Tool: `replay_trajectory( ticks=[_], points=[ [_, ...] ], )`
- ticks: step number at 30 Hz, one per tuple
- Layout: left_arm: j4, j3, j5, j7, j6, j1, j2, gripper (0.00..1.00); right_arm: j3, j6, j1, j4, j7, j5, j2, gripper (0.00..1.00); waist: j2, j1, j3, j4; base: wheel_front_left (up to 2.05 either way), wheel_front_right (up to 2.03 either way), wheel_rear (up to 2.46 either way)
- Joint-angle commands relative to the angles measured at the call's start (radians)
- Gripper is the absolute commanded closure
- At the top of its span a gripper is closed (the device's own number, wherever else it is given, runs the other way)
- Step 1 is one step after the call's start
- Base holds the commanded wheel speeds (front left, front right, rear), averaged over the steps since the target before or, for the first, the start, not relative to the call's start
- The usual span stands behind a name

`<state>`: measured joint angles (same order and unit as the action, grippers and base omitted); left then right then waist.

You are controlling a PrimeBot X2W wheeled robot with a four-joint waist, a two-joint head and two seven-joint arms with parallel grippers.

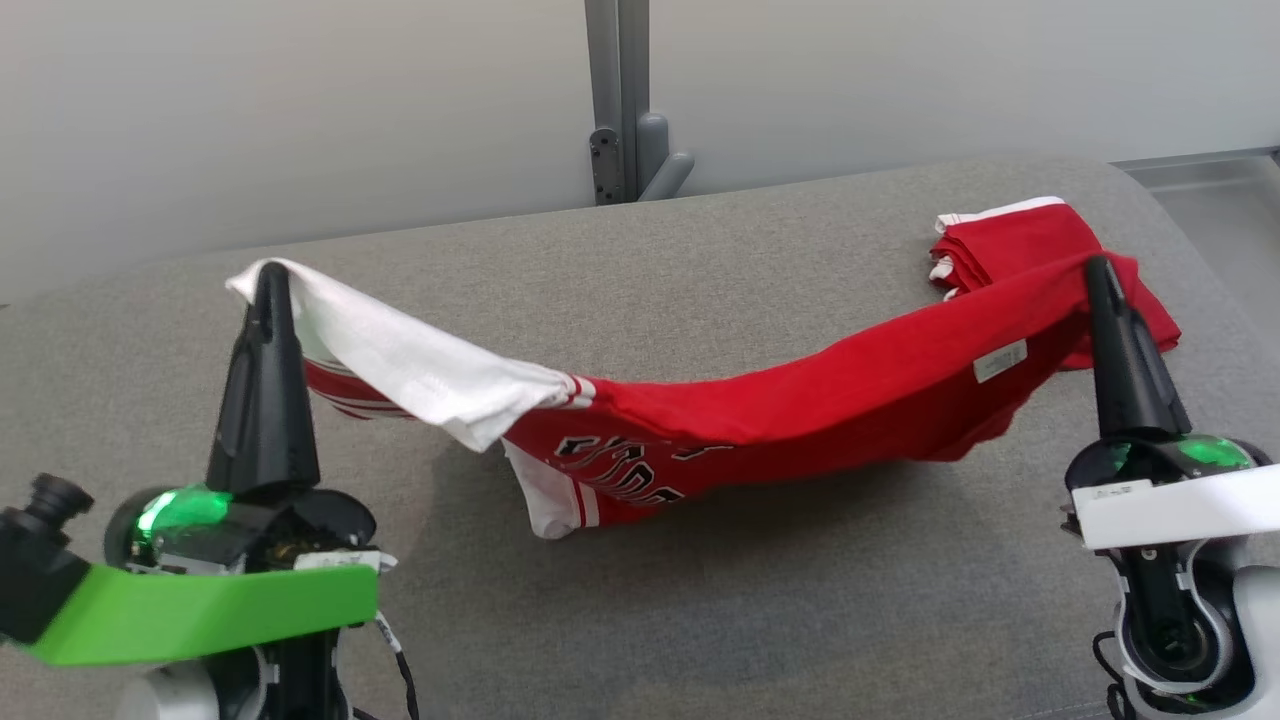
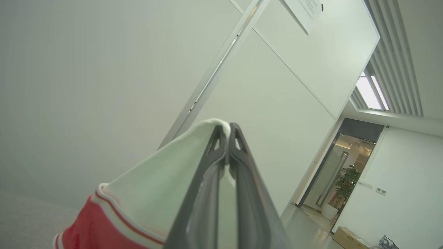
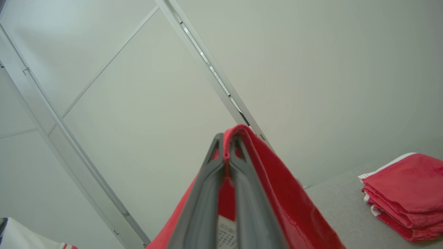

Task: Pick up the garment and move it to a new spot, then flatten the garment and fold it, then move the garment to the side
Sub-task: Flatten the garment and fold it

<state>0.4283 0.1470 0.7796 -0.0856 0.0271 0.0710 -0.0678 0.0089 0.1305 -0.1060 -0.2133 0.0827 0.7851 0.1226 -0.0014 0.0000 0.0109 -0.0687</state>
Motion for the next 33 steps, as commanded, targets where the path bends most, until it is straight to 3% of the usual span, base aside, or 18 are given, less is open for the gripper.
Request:
replay_trajectory(
  ticks=[1, 8, 13, 17, 21, 25, 29, 33],
  points=[
    [0.043, -0.011, 0.009, 0.016, 0.007, 0.027, -0.015, 1.0, -0.015, 0.0, 0.015, -0.052, -0.016, 0.01, 0.0, 1.0, 0.0014, 0.0, -0.001, -0.014, 0.0, 0.0, 0.0],
    [0.223, -0.023, 0.035, 0.096, 0.034, 0.118, -0.044, 1.0, -0.093, 0.0, 0.032, -0.264, -0.095, 0.078, -0.024, 1.0, 0.0014, 0.0, -0.041, -0.018, 0.0, 0.0, 0.0],
    [0.25, -0.022, 0.049, 0.145, 0.046, 0.198, -0.06, 1.0, -0.128, 0.0, 0.009, -0.311, -0.148, 0.11, -0.037, 1.0, 0.0014, 0.0, -0.111, -0.006, 0.0, 0.0, 0.0],
    [0.173, -0.038, 0.075, 0.165, 0.04, 0.324, -0.059, 1.0, -0.14, 0.0, -0.089, -0.266, -0.195, 0.124, -0.042, 1.0, 0.0014, 0.0, -0.227, 0.011, 0.0, 0.0, 0.0],
    [0.038, -0.064, 0.084, 0.189, 0.031, 0.533, -0.079, 1.0, -0.139, 0.0, -0.289, -0.16, -0.245, 0.1, -0.042, 1.0, 0.0014, 0.0, -0.366, 0.026, 0.0, 0.0, 0.0],
    [-0.158, -0.087, 0.035, 0.192, 0.013, 0.819, -0.128, 1.0, -0.141, 0.0, -0.611, 0.031, -0.257, 0.039, -0.048, 1.0, 0.0014, 0.0, -0.491, 0.031, 0.0, 0.0, 0.0],
    [-0.41, -0.101, -0.036, 0.134, -0.011, 1.112, -0.168, 1.0, -0.123, 0.0, -0.949, 0.292, -0.187, -0.082, -0.052, 1.0, 0.0014, 0.0, -0.558, 0.034, 0.0, 0.0, 0.0],
    [-0.625, -0.102, -0.089, 0.025, -0.038, 1.339, -0.168, 1.0, -0.108, 0.0, -1.212, 0.565, -0.06, -0.203, -0.051, 1.0, 0.0014, 0.0, -0.571, 0.049, 0.0, 0.0, 0.0]
  ],
)
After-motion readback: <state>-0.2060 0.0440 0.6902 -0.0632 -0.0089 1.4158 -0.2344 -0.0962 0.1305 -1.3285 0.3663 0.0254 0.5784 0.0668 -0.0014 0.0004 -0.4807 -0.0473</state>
